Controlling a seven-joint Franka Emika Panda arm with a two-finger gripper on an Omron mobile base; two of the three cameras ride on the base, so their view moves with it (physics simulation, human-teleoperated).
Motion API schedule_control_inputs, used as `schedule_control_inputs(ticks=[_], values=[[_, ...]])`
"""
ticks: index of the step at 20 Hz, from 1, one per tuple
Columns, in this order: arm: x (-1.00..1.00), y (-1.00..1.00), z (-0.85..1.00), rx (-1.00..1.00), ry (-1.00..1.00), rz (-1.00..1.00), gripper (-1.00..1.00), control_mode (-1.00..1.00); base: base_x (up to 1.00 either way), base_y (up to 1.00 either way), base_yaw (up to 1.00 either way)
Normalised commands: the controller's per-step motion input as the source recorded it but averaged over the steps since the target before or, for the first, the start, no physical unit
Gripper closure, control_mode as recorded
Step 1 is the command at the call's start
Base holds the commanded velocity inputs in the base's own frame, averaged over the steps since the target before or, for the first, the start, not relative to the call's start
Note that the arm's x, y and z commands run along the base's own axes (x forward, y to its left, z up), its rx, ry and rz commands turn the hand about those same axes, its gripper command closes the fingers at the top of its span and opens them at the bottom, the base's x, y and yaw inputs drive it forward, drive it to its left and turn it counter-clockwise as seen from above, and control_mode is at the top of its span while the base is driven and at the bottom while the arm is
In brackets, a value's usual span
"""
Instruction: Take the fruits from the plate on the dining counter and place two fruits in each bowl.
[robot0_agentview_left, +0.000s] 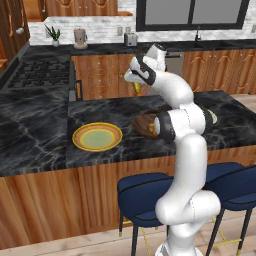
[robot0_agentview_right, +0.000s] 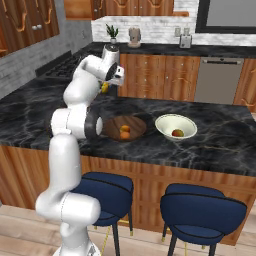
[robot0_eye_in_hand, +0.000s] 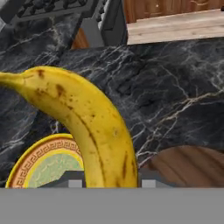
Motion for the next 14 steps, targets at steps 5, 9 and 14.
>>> schedule_control_inputs(ticks=[5,9,14], values=[[0.0,-0.97,-0.43,-0.18,-0.05,-0.29,1.0,-1.0,0.0,0.0,0.0],[0.0,-1.0,0.03,-0.05,0.1,-0.34,1.0,-1.0,0.0,0.0,0.0],[0.0,-1.0,0.31,-0.01,0.25,-0.28,1.0,-1.0,0.0,0.0,0.0]])
